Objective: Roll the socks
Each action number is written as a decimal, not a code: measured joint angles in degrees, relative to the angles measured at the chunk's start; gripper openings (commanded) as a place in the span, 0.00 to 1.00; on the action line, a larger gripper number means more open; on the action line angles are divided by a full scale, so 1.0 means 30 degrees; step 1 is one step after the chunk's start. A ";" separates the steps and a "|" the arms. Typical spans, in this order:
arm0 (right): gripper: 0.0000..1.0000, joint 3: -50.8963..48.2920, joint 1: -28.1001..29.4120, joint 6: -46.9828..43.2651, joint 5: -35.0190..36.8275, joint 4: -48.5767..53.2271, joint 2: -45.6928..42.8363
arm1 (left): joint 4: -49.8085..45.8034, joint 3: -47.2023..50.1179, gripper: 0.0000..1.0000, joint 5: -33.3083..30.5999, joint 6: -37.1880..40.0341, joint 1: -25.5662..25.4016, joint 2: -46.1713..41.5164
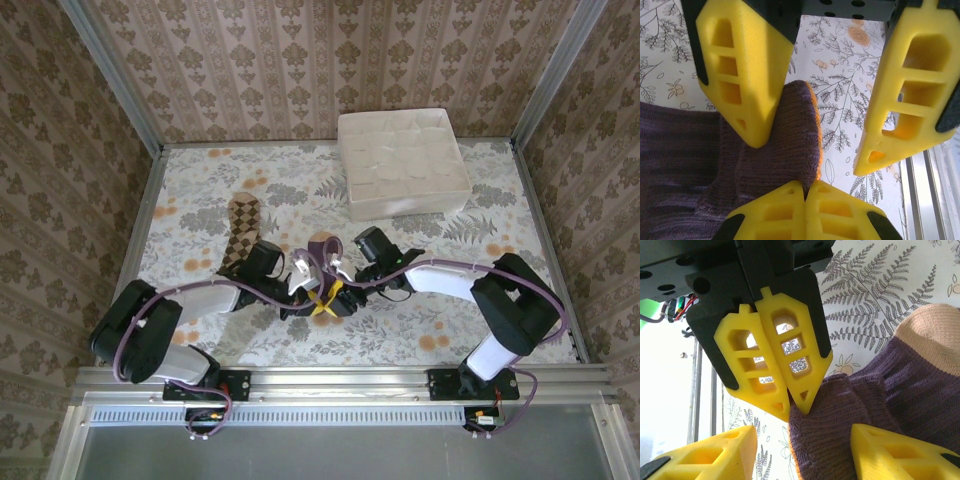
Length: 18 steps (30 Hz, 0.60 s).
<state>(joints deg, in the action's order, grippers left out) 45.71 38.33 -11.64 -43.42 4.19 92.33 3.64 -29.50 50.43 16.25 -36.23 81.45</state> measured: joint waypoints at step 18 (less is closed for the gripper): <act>0.37 0.0284 -0.0532 0.0459 -0.0102 0.0138 0.1741 | -0.1545 -0.1858 0.00 0.1603 -0.0007 0.1377 0.2645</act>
<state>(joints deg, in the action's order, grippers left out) 46.57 36.73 -10.26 -43.72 4.60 97.56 -0.99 -35.07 55.24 16.23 -32.10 89.38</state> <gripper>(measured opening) 0.433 0.047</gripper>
